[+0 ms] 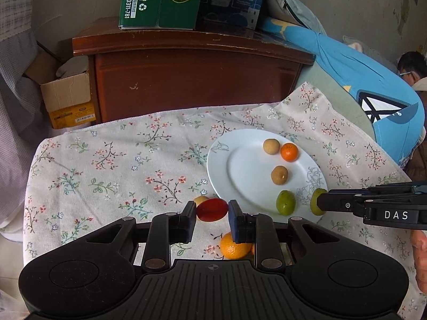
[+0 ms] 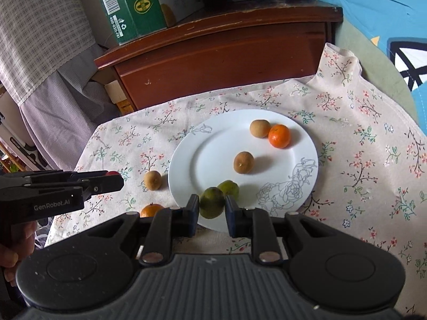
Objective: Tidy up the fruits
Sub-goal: 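Grasp a red cherry tomato with the left tool while the right tool grasps a small green fruit, then place the tomato and small green fruit on the white plate, opening both tools, then grasp a mandarin orange with the right tool while the left tool grasps another, then carry both mandarins onto the white plate and open both tools, then grasp a green fruit with the right tool while the left tool grasps another green fruit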
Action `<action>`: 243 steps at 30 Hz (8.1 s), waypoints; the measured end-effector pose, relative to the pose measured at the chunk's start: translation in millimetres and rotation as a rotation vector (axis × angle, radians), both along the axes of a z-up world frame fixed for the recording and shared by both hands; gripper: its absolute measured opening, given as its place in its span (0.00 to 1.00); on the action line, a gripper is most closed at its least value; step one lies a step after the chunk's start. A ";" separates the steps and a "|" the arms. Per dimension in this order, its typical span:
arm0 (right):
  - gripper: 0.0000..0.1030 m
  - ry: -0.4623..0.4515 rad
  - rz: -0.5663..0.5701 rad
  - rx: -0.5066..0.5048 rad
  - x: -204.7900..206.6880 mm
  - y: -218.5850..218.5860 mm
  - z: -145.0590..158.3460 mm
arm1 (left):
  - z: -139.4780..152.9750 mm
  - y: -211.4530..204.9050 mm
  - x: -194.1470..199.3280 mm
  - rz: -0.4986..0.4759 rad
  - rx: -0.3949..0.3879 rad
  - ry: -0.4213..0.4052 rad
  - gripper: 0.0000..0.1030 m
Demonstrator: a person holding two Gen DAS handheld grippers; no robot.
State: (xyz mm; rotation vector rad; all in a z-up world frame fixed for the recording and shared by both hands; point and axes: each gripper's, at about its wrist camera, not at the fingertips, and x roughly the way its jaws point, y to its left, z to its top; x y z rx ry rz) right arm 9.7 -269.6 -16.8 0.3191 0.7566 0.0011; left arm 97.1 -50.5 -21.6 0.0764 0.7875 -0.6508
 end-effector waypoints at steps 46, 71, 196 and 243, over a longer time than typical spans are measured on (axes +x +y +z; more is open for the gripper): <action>0.41 0.104 0.097 0.054 -3.9 23.5 -25.0 | 14.2 -4.9 0.4 0.120 0.028 0.041 0.68; 0.41 0.154 0.364 -0.006 -27.0 93.6 -46.3 | -19.0 46.7 -37.1 0.210 0.120 0.156 0.68; 0.44 0.075 -0.039 0.100 8.7 2.8 -18.1 | 14.9 1.4 11.0 0.064 0.063 0.025 0.57; 0.28 0.172 0.110 0.102 -4.2 38.4 -42.1 | -18.9 -1.1 -17.5 -0.017 0.138 0.121 0.57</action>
